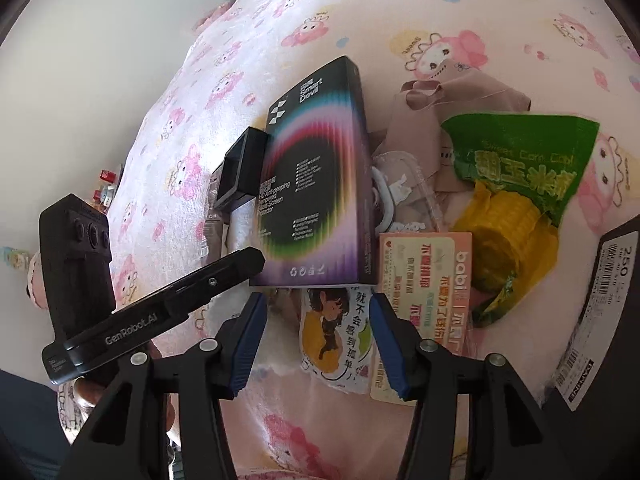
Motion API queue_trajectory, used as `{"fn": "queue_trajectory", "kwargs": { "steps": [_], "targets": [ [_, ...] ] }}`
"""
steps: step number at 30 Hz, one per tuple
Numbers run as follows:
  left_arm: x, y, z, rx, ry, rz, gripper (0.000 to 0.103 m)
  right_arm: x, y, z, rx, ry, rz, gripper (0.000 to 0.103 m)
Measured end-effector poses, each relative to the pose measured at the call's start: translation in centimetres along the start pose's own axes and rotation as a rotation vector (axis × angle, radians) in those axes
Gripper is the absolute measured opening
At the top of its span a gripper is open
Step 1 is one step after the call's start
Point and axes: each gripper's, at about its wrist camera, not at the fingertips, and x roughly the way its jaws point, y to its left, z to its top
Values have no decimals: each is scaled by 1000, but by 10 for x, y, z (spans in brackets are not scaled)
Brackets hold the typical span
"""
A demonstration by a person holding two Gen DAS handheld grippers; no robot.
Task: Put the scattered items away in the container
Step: 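Move the left gripper to the black Smart Devil box and grasp it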
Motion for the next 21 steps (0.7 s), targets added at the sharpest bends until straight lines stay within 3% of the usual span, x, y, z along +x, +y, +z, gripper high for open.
{"fn": "queue_trajectory", "kwargs": {
  "steps": [2,4,8,10,13,15,17,21],
  "targets": [
    [13,7,12,-47,8,-27,42,-7,-2,6,4,-71,-64,50],
    [19,11,17,-85,6,-76,45,-5,-7,16,34,-87,-22,50],
    [16,-2,9,-60,17,-59,44,25,-11,20,41,63,24,45],
    [6,-12,-5,-23,27,-43,43,18,-3,5,-13,68,-3,43],
    [-8,-19,-33,48,62,-28,44,5,4,-26,-75,138,38,43],
    [-12,-16,-45,66,99,-56,44,3,7,-42,-111,180,-14,43],
    [-8,-15,-46,65,93,-66,46,3,5,-45,-102,184,-66,43],
    [4,-13,-31,5,48,-42,45,3,0,-29,-15,114,-92,44]
  ]
}}
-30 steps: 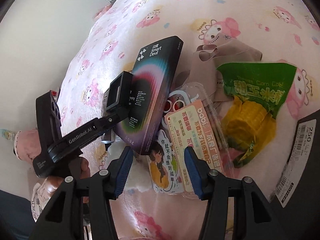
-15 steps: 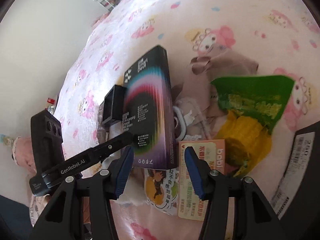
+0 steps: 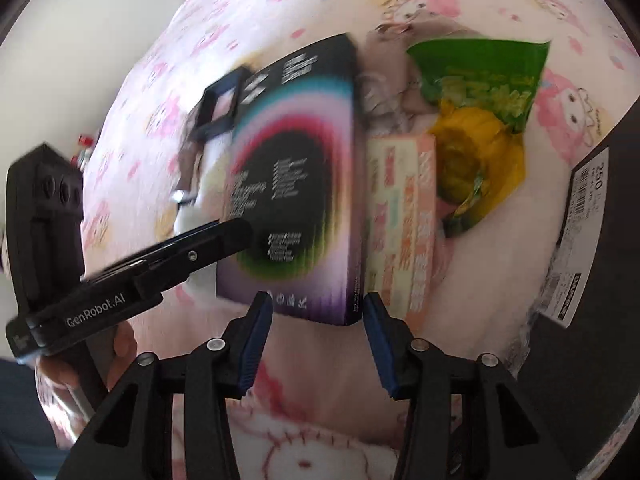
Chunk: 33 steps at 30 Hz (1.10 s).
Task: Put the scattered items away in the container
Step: 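Move the left gripper to the black Smart Devil box and grasp it, then lift the Smart Devil box and carry it over the open box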
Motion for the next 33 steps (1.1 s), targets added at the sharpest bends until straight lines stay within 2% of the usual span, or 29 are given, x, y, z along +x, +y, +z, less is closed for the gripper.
{"fn": "queue_trajectory", "kwargs": {
  "steps": [3,7,10,11,13,15,17,19,21,25,29,33],
  "targets": [
    [5,-1,4,-5,-11,-12,45,3,3,3,15,3,-30,44],
    [15,1,8,-19,-21,-20,46,-1,2,11,25,-53,-68,44],
    [17,7,10,-44,-25,-48,46,11,-2,21,28,-47,-47,44],
    [19,4,11,-50,-24,-40,46,16,-1,21,16,-28,-26,46],
    [10,1,9,-39,-33,-31,46,15,9,19,-49,-23,-38,46],
    [-4,-6,6,-26,-57,-25,45,-2,15,8,-100,-58,-22,46],
    [-22,-13,3,-19,-77,-28,45,-26,15,-2,-106,-77,30,45],
    [-38,-20,-1,-26,-97,-62,47,-49,19,-7,-94,-103,69,45],
    [-55,-31,-7,-26,-132,-81,46,-73,25,-12,-107,-151,77,45],
    [-90,-65,-13,45,-189,-70,45,-112,38,-26,-127,-237,91,45],
    [-109,-108,-23,110,-213,-100,44,-152,31,-51,-116,-319,105,45],
    [-102,-157,-40,167,-194,-180,44,-203,-7,-81,-81,-388,122,45]
  ]
}}
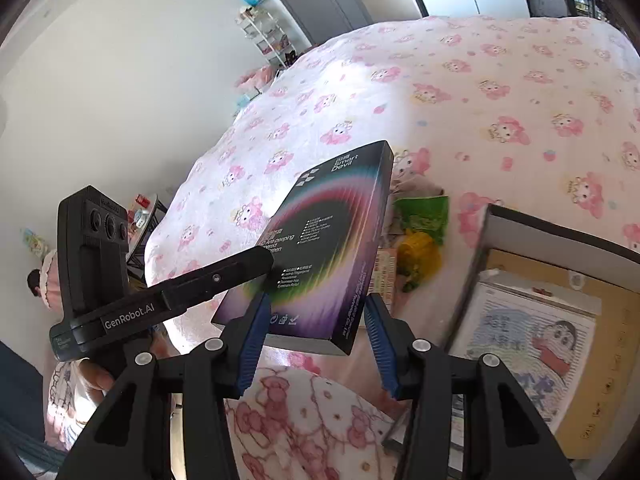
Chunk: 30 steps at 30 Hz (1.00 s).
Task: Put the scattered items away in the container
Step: 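Lift the Smart Devil box and carry it over the open box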
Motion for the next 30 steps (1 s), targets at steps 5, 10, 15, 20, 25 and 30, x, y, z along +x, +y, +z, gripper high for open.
{"fn": "queue_trajectory", "kwargs": {
  "steps": [5,10,15,20,25,30],
  "targets": [
    [47,-59,-25,67,78,-54,44,-68,-47,-33,50,-48,-71,45],
    [103,-107,-51,119,185,-66,44,-101,-104,-68,135,-59,-124,45],
    [144,-131,-71,157,268,-34,43,-111,-154,-91,236,-54,-120,45],
    [169,-134,-84,177,328,21,43,-97,-185,-104,275,-14,-116,45],
    [184,-125,-91,167,370,55,42,-80,-201,-109,300,25,-113,45],
    [192,-125,-98,188,390,112,42,-61,-199,-111,274,80,-167,45]
  ]
}}
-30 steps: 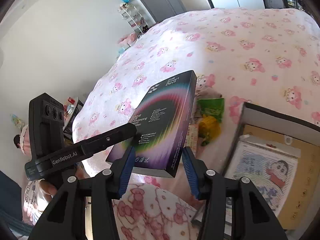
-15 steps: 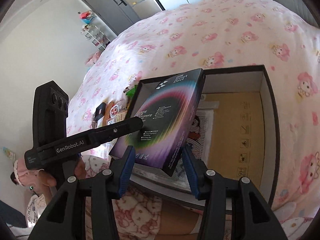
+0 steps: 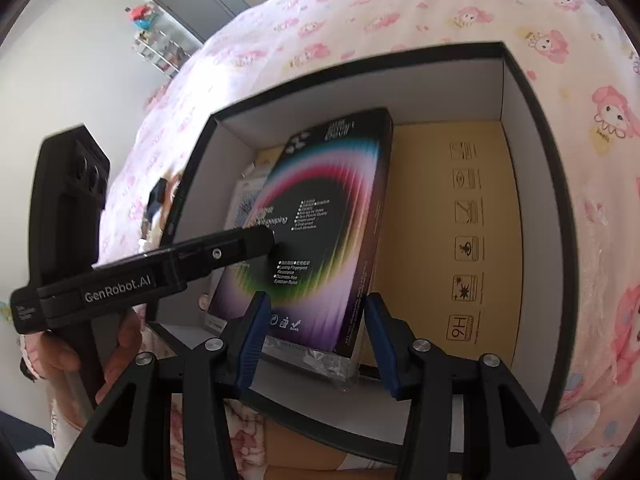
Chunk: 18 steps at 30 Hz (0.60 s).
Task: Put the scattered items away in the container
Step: 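Lift the Smart Devil box and carry it over the open box, then lower the Smart Devil box upright beside the kit and release it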
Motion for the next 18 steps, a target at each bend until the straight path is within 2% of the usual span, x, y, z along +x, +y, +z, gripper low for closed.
{"fn": "queue_trajectory", "kwargs": {
  "steps": [5,13,18],
  "targets": [
    [13,4,-6,-13,41,19,42,18,0,-3,-4,57,-76,45],
    [15,17,-13,-42,68,-7,42,27,-2,-5,29,93,-89,45],
    [1,28,-13,-45,46,-36,42,-12,6,4,7,-69,-127,45]
  ]
}}
